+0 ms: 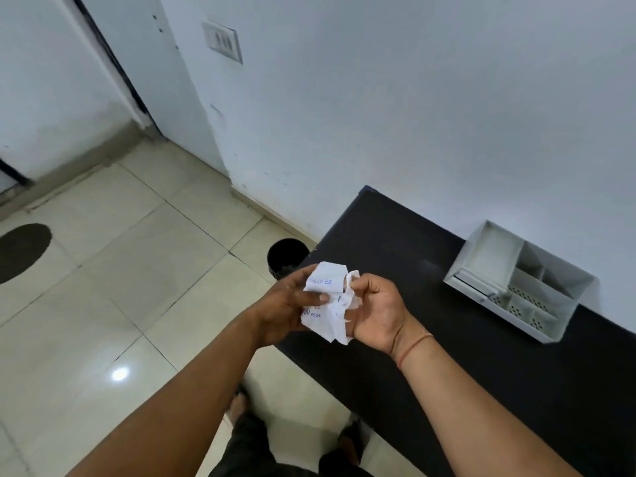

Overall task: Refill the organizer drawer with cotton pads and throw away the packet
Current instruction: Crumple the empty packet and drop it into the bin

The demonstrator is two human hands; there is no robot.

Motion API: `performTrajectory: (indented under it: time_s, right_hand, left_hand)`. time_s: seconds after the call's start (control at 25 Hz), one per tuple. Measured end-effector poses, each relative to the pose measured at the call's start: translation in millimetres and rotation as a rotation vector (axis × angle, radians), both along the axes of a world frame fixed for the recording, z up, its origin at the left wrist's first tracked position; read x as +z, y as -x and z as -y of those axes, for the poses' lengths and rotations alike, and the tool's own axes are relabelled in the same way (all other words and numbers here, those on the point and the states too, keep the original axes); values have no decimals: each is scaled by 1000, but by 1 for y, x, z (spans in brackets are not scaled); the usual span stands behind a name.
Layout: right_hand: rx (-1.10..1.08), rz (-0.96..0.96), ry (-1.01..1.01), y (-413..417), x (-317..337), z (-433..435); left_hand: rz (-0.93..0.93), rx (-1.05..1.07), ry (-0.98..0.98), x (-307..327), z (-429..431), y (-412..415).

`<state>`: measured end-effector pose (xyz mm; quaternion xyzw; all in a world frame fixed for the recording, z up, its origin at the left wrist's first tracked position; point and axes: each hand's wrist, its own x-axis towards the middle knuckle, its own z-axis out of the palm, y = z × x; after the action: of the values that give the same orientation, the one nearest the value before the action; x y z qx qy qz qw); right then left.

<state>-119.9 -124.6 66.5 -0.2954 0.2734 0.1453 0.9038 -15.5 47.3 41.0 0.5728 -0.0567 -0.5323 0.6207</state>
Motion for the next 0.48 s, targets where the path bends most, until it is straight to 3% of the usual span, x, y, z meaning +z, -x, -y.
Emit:
performTrajectory:
  time_s: [0.16,0.28,0.48]
  right_hand:
    - [11,30,105,-65,14,-51]
    - [-8,38,430,-119,23,-99]
    - [-276,-37,769,-163,30,-121]
  left_hand:
    - [110,75,-125,27,-50,-61]
    - [166,164,-215,45,-105,-129]
    - [-48,305,-85,47,-159,-196]
